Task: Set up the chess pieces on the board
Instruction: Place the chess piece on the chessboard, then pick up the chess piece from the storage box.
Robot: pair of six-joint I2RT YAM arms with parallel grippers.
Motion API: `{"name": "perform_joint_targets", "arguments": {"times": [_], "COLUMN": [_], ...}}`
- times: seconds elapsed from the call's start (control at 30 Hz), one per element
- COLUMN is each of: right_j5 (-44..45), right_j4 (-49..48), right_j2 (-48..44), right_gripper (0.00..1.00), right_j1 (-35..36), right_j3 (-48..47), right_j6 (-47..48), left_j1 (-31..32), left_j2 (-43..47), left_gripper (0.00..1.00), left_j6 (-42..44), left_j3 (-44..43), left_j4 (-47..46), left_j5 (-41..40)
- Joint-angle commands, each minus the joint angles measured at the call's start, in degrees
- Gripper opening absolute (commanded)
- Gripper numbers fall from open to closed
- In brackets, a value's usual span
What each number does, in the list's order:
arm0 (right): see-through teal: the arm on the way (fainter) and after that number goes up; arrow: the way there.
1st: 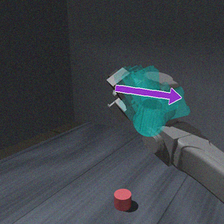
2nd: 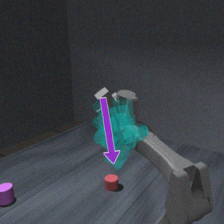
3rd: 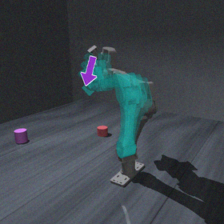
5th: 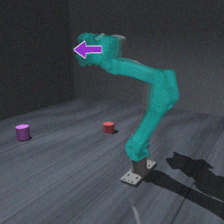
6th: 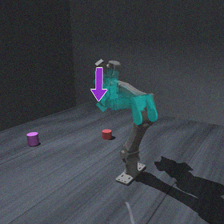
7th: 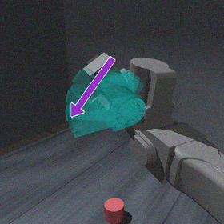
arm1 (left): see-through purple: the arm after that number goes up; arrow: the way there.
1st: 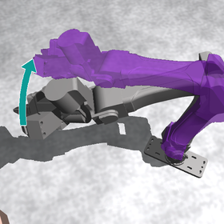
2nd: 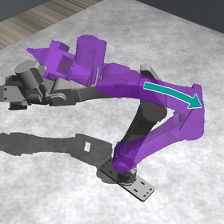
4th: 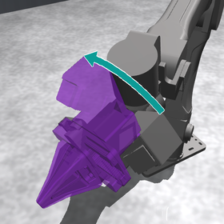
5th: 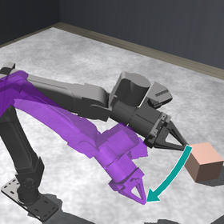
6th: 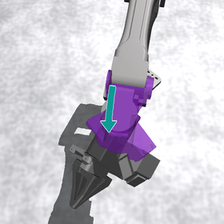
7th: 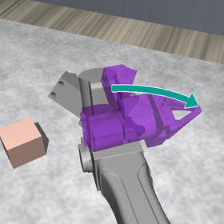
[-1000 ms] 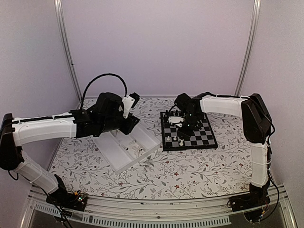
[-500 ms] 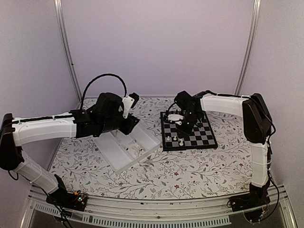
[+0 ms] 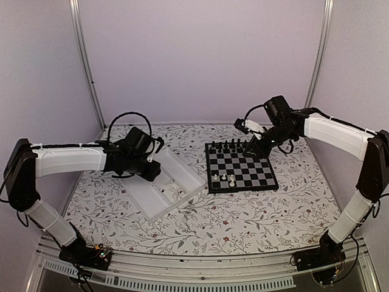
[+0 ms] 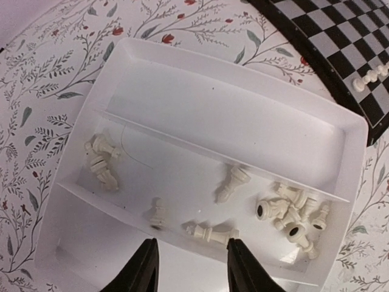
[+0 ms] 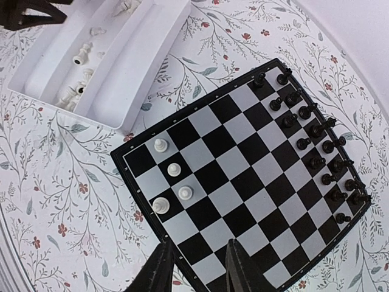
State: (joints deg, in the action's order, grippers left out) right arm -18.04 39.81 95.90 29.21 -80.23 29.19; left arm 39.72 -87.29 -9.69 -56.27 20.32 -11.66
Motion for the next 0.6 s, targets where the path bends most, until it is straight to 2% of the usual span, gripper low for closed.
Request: {"name": "perform_joint_targets", "arguments": {"times": [0.0,0.17,0.33,0.57], "right_j5": [-10.7,-13.9,-14.4,-14.6], "right_j4": [-8.3,-9.3,-9.4,-9.6], "right_j2": [-5.6,-7.0,-6.8,-6.6], "right_gripper": [0.33,0.33,0.33,0.34], "right_j1": [-0.7,-0.7,-0.7,-0.7], "right_j3": [7.8,9.5,10.4,11.1], "right_j6": [0.4,1.1,1.8,2.4], "left_j1": [-1.4,-1.4,-1.4,-1.6], "left_j2": [-5.6,-12.1,-13.3,-17.3], "left_gripper": [0.40,0.40,0.39,0.39], "left_j6": [2.8,5.1,6.6,9.6], "left_j3": [-0.8,-2.7,-1.1,-3.7], "left_j4": [1.0,-1.7,-8.1,-7.9], "left_j5": [6.7,8.2,9.6,11.0]}}
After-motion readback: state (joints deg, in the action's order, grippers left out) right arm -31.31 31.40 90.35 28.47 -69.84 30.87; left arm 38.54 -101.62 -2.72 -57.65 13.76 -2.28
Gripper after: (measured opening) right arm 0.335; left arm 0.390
